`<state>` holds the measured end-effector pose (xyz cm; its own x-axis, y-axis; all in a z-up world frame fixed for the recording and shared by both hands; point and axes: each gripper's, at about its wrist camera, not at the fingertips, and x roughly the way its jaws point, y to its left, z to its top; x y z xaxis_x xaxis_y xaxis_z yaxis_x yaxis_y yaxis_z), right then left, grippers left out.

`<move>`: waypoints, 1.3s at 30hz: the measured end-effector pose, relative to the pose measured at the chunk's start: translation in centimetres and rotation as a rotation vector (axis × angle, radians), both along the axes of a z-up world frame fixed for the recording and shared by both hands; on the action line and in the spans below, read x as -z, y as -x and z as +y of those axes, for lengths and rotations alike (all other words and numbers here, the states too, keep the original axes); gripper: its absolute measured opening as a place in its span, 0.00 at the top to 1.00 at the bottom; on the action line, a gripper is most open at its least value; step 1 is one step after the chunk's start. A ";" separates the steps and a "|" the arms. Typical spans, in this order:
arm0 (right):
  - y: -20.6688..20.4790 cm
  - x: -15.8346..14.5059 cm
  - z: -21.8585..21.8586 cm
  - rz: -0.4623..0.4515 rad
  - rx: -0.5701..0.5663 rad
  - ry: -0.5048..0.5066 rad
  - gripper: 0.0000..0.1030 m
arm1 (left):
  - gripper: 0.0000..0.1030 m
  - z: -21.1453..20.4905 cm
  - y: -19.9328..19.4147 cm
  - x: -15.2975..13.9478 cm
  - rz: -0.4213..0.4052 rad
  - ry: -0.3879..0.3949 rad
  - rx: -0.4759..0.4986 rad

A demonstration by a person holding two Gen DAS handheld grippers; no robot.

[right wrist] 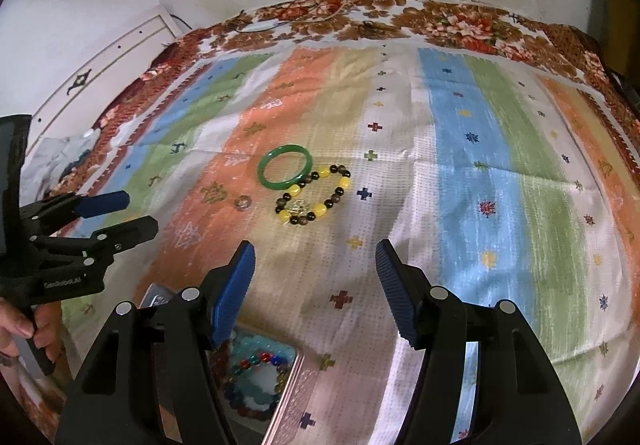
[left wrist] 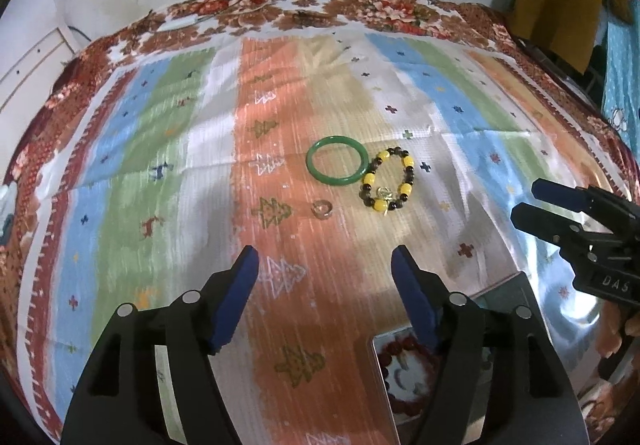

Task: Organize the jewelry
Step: 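Move the left tool toward the metal ring while the right tool approaches the yellow-black bracelet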

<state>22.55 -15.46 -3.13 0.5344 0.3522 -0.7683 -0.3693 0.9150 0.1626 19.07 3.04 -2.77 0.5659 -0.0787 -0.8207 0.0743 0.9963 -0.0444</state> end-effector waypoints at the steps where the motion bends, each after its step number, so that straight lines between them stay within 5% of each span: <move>1: -0.2 0.1 0.0 0.004 0.000 0.000 0.39 | 0.33 0.0 -0.2 0.1 0.002 -0.004 0.001; 15: -2.5 1.1 0.6 0.027 -0.001 0.016 0.35 | 0.27 -0.6 -2.5 2.1 0.006 -0.091 0.043; 39: -7.5 4.0 1.6 0.086 0.005 0.044 0.35 | 0.26 -0.8 -6.6 6.8 0.138 -0.093 0.122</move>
<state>30.01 -13.81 -7.10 0.4673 0.3144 -0.8263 -0.3513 0.9237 0.1528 25.72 2.20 -9.52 0.4381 -0.0599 -0.8969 0.1939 0.9806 0.0292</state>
